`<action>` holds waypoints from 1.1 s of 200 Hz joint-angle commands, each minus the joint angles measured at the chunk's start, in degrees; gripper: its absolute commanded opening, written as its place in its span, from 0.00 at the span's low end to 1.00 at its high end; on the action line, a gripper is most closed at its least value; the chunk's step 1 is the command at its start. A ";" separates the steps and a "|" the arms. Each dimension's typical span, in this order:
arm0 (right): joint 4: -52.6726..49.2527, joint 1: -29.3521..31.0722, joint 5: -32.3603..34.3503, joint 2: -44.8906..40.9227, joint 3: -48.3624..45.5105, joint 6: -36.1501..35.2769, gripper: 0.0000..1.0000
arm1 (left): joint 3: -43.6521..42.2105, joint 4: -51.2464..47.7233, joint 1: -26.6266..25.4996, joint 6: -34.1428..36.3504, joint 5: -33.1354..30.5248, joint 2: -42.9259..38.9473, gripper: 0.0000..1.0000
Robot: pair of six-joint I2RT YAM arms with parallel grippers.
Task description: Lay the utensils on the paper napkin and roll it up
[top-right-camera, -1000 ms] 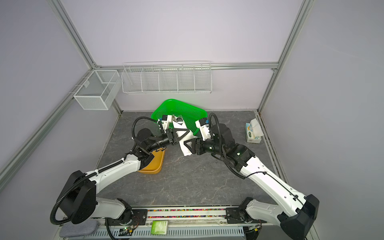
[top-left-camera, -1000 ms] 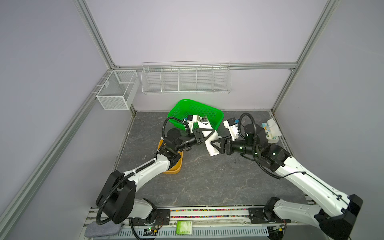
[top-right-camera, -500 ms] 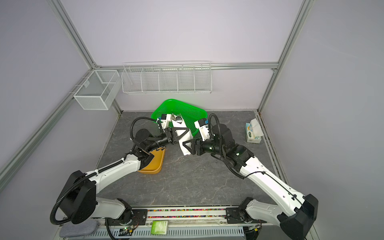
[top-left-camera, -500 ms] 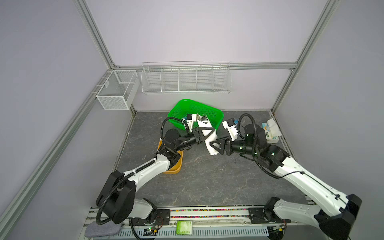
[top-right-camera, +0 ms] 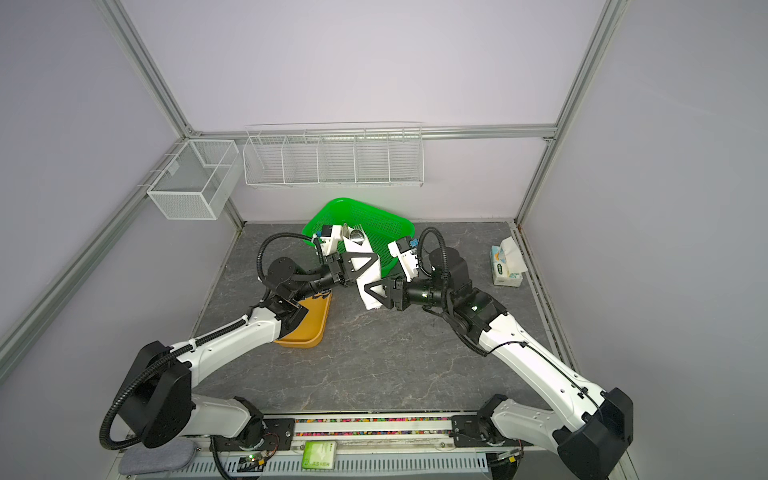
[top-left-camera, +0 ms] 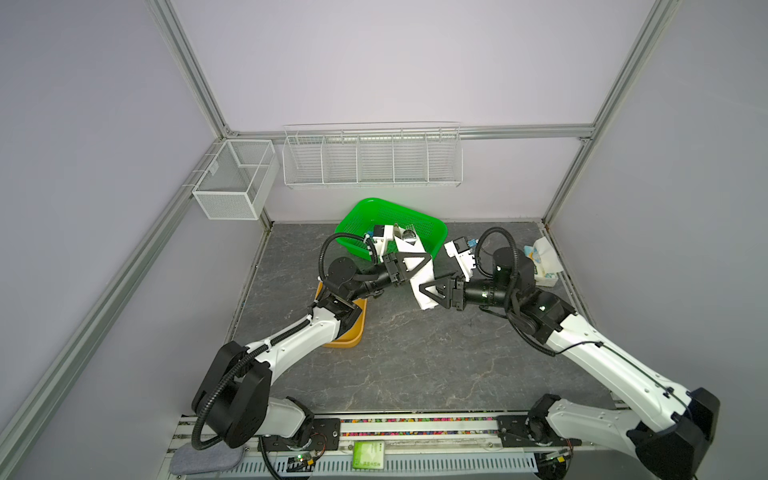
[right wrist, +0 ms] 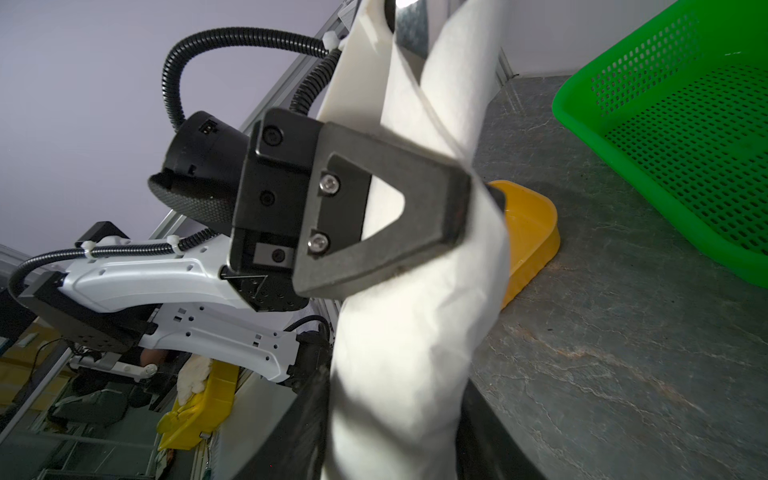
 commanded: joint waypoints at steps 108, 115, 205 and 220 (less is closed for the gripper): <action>5.88 -0.88 -9.48 1.18 -0.81 1.39 0.36 | 3.91 5.81 0.14 -2.58 3.51 1.48 0.00; 5.79 -0.90 -9.62 1.13 -0.81 1.38 0.35 | 3.84 5.69 0.14 -2.49 3.53 1.49 0.00; 5.35 -1.09 -9.59 -0.48 -1.51 1.42 0.19 | 3.42 2.24 0.14 -0.05 2.71 1.22 0.21; 5.61 -1.05 -9.51 -0.67 -1.74 1.60 0.19 | 3.22 1.86 0.14 0.14 2.49 1.23 0.26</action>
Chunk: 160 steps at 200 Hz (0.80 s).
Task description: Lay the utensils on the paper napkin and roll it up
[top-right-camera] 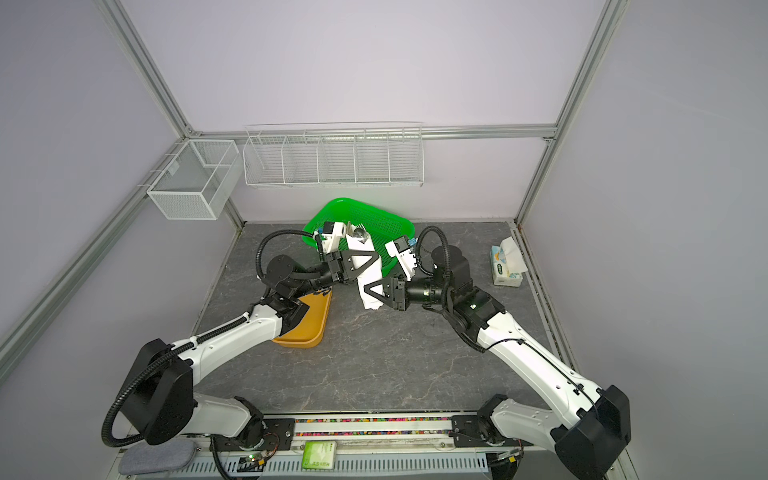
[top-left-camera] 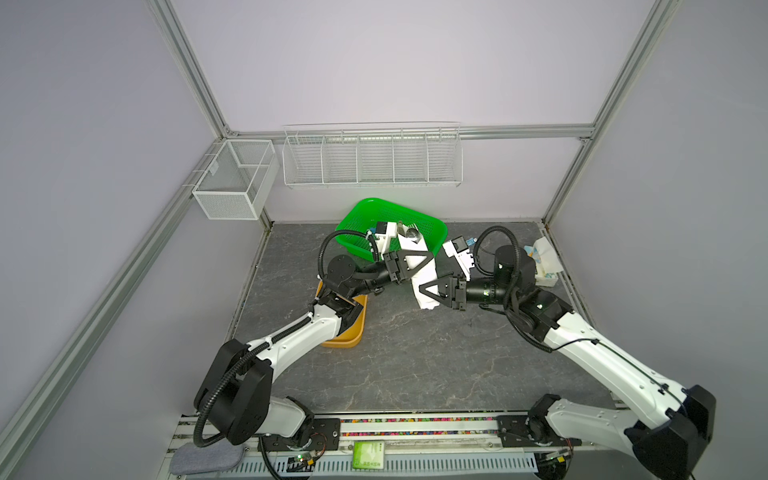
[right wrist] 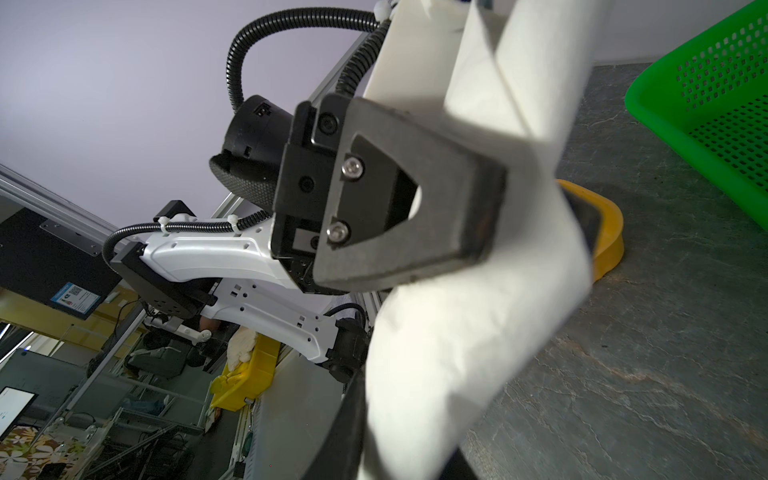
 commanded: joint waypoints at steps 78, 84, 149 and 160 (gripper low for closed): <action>3.00 -0.13 -1.28 -1.94 -1.56 0.53 0.16 | 0.61 -3.27 0.08 2.40 -0.60 -0.44 0.54; 3.15 -0.08 -1.40 -1.99 -1.63 0.61 0.16 | 0.69 -3.51 0.08 2.55 -0.39 -0.49 0.55; 7.14 -0.65 -2.48 -1.73 -2.84 2.87 0.15 | 1.58 1.25 0.04 0.72 4.66 0.92 0.46; 7.15 -0.92 -2.49 -1.81 -2.84 3.05 0.16 | 1.43 1.47 0.08 0.63 4.68 0.83 0.40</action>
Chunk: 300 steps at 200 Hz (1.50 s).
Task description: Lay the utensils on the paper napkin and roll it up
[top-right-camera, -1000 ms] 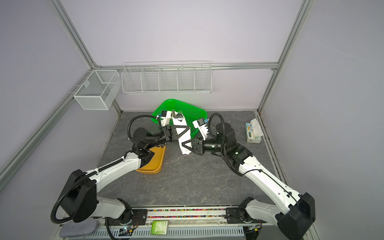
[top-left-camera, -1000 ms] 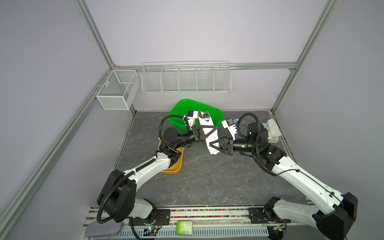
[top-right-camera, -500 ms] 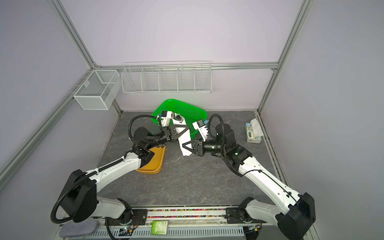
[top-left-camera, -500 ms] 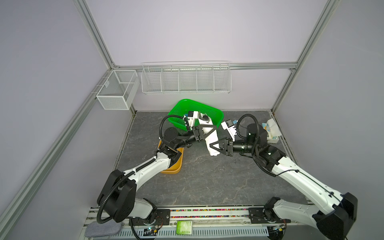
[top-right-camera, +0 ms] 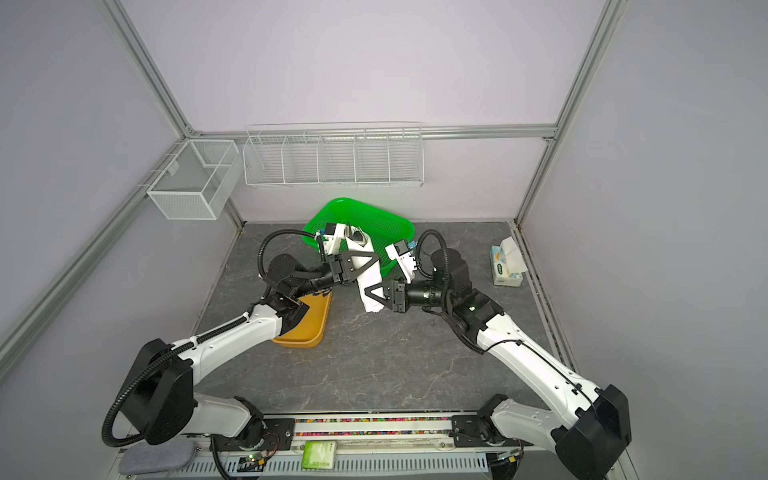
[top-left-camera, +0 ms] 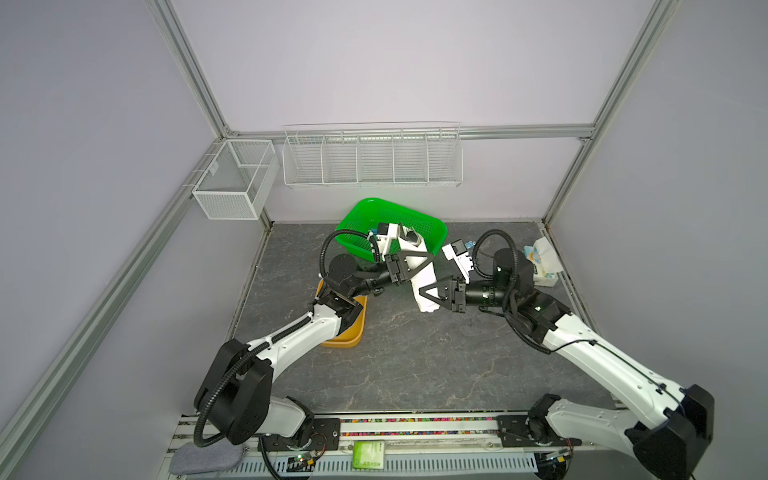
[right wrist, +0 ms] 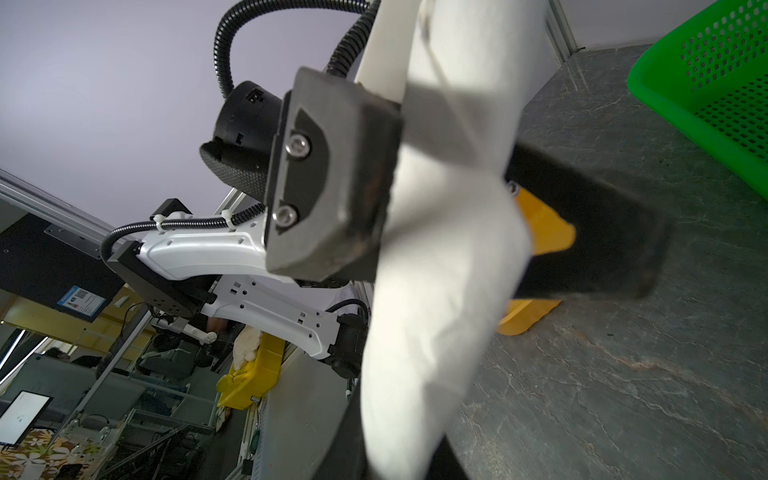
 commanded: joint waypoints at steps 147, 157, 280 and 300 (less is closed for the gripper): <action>5.20 -2.58 -0.20 -3.18 -2.34 2.75 0.16 | -0.06 3.26 -0.10 -0.20 1.89 -0.53 0.05; 5.21 -2.61 -0.19 -3.29 -2.41 2.72 0.16 | -0.05 3.35 -0.10 -0.20 1.78 -0.53 0.05; 8.72 -2.60 -4.07 -2.66 -2.41 4.19 0.16 | 2.33 6.33 -0.62 -2.40 4.41 2.99 0.45; 8.78 -2.63 -4.11 -2.57 -2.48 4.22 0.16 | 2.33 6.43 -0.71 -2.49 4.40 2.90 0.43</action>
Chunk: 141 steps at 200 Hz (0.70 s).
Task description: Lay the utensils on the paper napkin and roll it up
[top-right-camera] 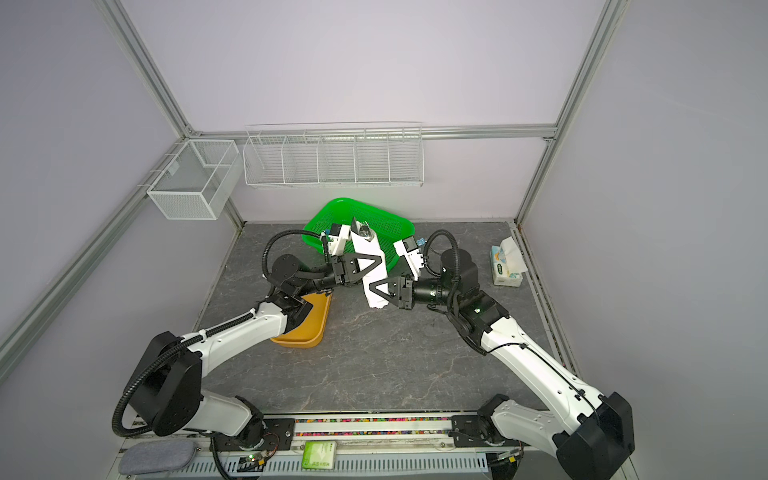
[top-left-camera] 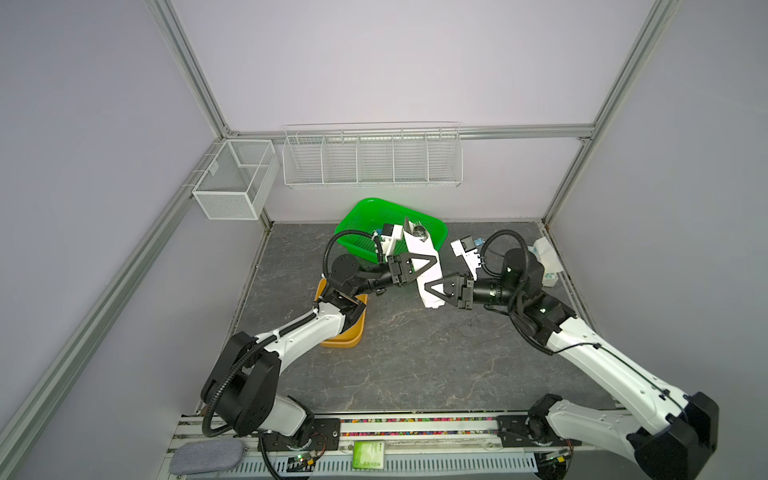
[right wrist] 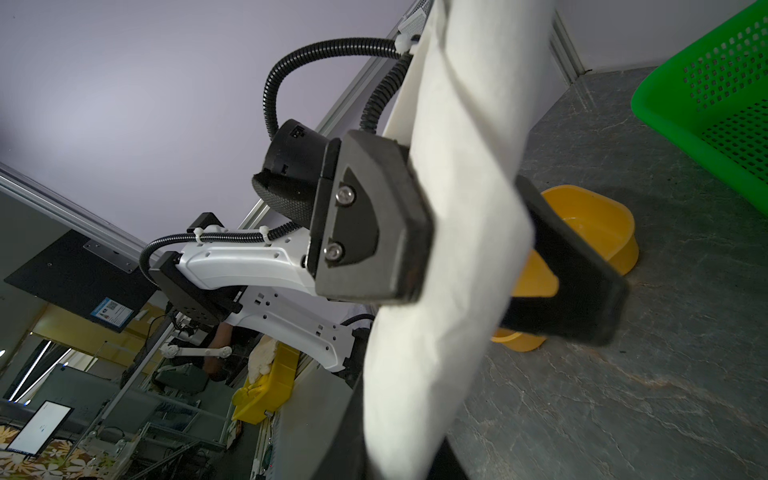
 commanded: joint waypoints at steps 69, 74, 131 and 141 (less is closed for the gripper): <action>5.14 -0.18 -2.44 0.35 -0.31 0.97 0.16 | 2.33 4.21 -0.47 -1.42 2.59 0.02 0.47; 5.18 -0.18 -2.46 0.27 -0.31 0.98 0.16 | 2.41 4.21 -0.51 -1.42 2.74 0.02 0.47; 4.22 -0.24 -1.70 -0.68 -0.31 0.62 0.16 | 2.64 5.62 -0.47 -2.12 2.56 0.39 0.26; 3.92 -0.24 -1.01 -1.09 -0.55 0.39 0.16 | 2.43 5.74 -0.47 -2.12 2.45 0.30 0.25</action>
